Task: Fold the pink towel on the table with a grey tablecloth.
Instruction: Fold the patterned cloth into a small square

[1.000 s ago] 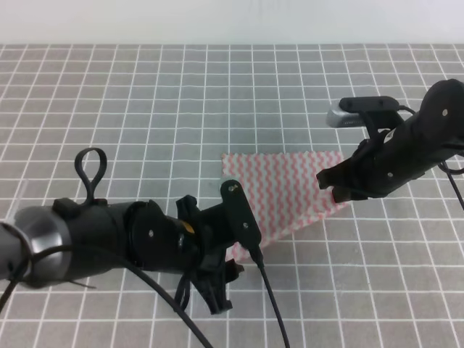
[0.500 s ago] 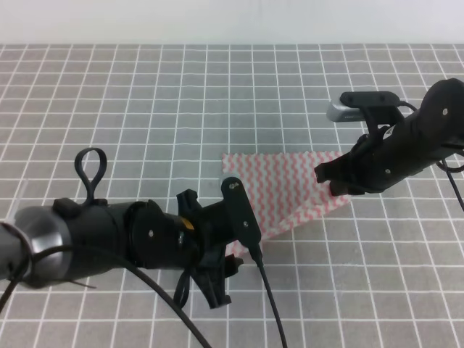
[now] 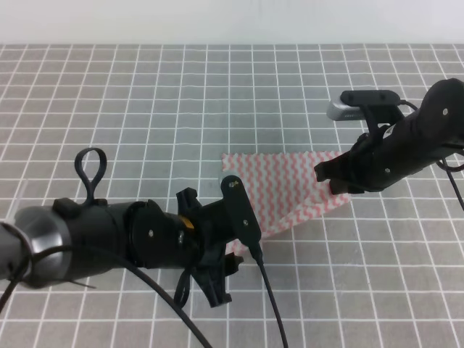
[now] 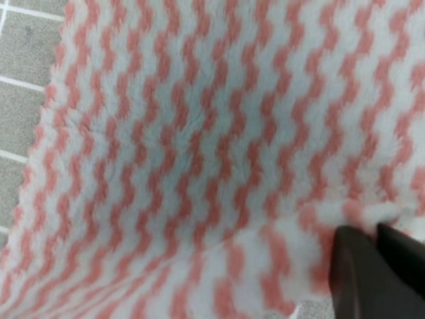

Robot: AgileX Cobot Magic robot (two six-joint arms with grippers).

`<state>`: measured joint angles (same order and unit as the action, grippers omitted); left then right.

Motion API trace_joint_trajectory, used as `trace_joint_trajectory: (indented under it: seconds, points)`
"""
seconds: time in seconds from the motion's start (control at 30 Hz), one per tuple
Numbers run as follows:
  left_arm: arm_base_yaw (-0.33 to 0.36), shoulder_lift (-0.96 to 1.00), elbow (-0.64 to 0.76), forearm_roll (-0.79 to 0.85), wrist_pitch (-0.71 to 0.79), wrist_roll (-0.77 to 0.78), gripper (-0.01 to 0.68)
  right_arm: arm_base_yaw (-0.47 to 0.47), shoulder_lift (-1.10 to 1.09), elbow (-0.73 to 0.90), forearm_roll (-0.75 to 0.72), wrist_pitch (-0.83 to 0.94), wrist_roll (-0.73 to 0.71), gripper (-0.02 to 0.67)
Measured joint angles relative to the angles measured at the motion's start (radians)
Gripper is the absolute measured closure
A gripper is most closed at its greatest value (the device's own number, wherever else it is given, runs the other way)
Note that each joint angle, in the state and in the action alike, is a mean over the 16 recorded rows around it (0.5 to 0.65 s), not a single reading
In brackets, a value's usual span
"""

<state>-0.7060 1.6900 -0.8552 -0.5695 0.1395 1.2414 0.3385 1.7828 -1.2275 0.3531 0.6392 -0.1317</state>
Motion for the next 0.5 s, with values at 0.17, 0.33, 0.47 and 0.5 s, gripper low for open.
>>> trace_joint_trajectory:
  seconds: [0.17,0.33,0.47,0.5]
  points:
    - [0.0,0.015,0.0,0.0,-0.005,-0.001,0.369,0.0,-0.001,0.0,0.0,-0.001,0.0,0.664]
    - [0.0,0.032,0.0,0.0,-0.019,-0.002,0.369,0.0,0.0,0.0,0.0,-0.001,0.0,0.664]
    - [0.0,0.047,-0.002,0.0,-0.025,-0.002,0.369,0.0,0.002,-0.001,-0.001,-0.001,0.0,0.664]
    - [0.0,0.051,-0.004,0.0,-0.026,-0.002,0.369,0.0,0.002,-0.001,-0.001,-0.001,0.0,0.664]
